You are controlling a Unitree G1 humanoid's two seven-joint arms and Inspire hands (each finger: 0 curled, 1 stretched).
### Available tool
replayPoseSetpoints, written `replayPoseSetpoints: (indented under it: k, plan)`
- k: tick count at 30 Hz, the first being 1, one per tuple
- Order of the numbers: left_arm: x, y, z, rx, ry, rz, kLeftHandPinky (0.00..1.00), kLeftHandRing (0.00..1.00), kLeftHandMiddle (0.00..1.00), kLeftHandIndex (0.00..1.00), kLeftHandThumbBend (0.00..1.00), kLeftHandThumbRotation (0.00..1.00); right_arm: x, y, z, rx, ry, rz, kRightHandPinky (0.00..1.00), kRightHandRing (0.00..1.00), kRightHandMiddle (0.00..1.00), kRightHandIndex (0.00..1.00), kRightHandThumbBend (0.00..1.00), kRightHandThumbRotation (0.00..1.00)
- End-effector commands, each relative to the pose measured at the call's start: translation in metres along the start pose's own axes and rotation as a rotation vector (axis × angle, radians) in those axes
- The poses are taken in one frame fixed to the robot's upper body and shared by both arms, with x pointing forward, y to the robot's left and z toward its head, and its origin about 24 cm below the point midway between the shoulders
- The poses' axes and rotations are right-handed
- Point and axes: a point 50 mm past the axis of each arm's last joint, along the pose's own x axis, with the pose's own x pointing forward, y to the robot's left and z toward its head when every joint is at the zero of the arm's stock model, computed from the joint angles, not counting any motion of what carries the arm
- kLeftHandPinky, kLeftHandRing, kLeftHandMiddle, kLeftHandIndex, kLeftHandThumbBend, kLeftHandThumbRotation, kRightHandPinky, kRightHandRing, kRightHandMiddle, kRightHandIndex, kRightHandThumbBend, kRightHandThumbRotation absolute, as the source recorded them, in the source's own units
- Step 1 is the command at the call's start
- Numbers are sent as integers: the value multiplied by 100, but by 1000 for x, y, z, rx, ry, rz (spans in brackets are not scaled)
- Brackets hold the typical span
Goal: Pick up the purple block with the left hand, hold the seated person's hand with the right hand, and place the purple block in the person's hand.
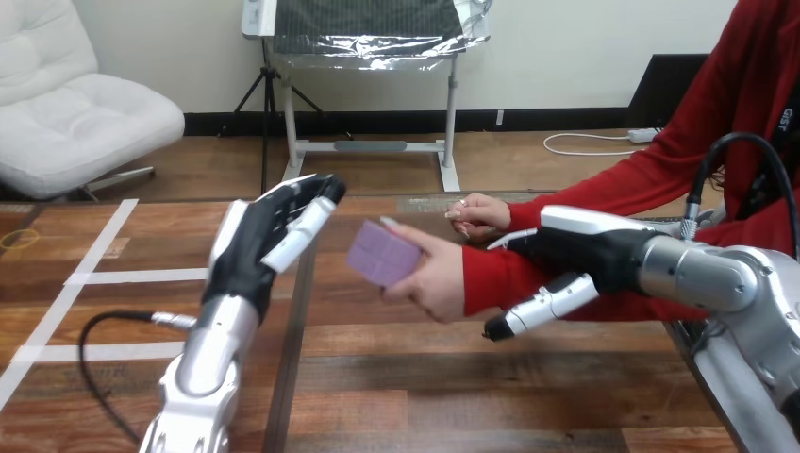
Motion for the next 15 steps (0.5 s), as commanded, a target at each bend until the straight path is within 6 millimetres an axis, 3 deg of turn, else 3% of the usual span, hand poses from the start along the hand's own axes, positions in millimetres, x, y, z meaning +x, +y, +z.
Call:
replayPoseSetpoints:
  k: [1,10,15]
  plan:
    - [1,5,21,-5,-87,16,84,85,82,76,48,66,-9,-12,4,1,-19,-36,84,96,96,94,100,64]
    - [-6,6,18,-11,-79,21,85,86,83,76,47,63,-14,-10,1,11,-14,-37,88,98,98,97,100,71]
    - [-9,7,17,-11,-81,22,83,85,83,76,47,62,-17,-9,0,-6,-18,-54,87,97,98,97,100,81]
